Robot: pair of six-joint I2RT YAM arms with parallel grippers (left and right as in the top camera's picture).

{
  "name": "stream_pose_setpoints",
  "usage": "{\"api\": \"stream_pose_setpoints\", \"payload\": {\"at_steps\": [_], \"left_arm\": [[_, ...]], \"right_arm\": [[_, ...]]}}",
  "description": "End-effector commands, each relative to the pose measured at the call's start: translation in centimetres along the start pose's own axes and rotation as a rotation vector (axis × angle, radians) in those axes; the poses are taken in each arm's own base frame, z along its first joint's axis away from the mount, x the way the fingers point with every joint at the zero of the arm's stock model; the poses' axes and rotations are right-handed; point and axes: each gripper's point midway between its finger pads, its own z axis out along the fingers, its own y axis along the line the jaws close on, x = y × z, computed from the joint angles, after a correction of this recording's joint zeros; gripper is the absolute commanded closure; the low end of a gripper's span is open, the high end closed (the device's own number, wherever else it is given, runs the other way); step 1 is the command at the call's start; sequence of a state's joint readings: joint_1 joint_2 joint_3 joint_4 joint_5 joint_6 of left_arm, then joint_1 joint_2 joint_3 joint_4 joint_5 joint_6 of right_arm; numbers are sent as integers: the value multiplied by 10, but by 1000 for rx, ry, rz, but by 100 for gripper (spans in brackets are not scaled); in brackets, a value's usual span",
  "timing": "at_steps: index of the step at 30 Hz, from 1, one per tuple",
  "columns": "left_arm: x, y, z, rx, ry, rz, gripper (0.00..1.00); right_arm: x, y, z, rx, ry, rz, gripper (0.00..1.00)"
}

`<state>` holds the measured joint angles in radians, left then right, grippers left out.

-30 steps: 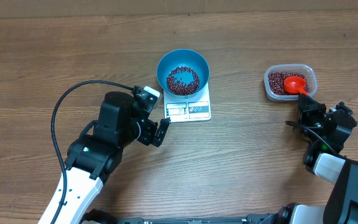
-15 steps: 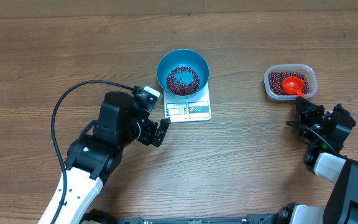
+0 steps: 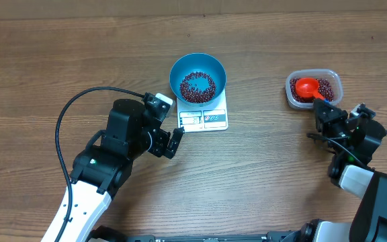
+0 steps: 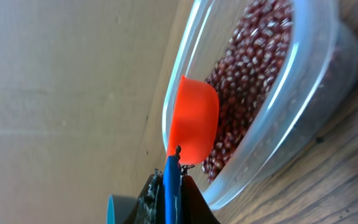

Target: Scoop item into bowl and weigh 150g on scale

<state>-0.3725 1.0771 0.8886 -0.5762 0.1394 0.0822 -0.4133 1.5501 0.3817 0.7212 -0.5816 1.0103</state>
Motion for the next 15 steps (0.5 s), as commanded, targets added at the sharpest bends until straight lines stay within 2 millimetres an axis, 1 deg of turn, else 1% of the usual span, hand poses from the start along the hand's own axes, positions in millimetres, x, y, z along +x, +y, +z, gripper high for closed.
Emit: {"api": "stream_pose_setpoints", "payload": {"at_steps": [1,5,9,12,15], "left_arm": [[-2,-2,-4,10,-15,19,0],[-2,-2,-4,11,-15,19,0],[-2,-2,-4,10,-15,18,0],[-2,-2,-4,10,-15,18,0],[-2,-2,-4,11,-15,19,1]], "right_arm": [[-3,18,4,-55,34,-72,96],[-2,20,5,-40,56,-107,96],[-6,24,6,6,80,-165,96],[-15,33,5,46,84,-204,96],[-23,50,3,54,91,-267,96]]}}
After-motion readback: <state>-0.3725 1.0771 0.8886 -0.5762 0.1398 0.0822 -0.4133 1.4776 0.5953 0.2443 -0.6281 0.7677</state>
